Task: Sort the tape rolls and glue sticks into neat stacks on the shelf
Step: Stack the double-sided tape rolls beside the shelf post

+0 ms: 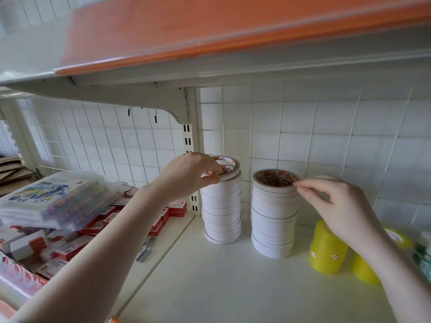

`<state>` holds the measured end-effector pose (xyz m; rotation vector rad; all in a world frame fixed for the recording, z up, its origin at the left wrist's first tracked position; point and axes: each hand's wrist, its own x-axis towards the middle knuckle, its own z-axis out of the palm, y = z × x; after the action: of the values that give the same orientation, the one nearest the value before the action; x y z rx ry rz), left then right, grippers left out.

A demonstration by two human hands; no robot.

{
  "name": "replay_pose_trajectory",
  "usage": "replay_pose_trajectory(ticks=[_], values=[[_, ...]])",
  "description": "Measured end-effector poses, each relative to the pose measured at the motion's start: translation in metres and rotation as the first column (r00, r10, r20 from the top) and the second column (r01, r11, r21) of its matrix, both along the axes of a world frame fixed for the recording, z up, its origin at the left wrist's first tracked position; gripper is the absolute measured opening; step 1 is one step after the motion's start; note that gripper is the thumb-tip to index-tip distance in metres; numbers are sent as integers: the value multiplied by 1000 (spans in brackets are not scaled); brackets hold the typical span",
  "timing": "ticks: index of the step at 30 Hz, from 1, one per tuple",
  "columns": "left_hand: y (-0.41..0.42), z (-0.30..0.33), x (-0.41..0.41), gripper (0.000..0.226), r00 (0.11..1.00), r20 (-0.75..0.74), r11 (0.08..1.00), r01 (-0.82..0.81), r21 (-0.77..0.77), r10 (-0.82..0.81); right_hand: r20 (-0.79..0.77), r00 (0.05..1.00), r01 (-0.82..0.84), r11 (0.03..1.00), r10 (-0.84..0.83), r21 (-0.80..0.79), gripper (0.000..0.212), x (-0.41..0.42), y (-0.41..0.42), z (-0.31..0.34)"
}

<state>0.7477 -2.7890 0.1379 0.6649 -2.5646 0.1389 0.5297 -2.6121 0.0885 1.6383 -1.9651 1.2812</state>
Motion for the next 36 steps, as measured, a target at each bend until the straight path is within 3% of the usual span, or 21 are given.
replay_pose_trajectory(ticks=[28,34,36], values=[[-6,6,-9,17,998,64,985,15,174,-26,58,995,73,997,-75,35,12,-11,15,-14],[-3,3,-8,19,999,54,992,-5,124,-2,39,995,94,995,-94,18,10,-11,14,-16],[1,-5,-4,23,999,-43,999,-5,48,7,26,993,115,993,-115,15,9,-12,13,-17]])
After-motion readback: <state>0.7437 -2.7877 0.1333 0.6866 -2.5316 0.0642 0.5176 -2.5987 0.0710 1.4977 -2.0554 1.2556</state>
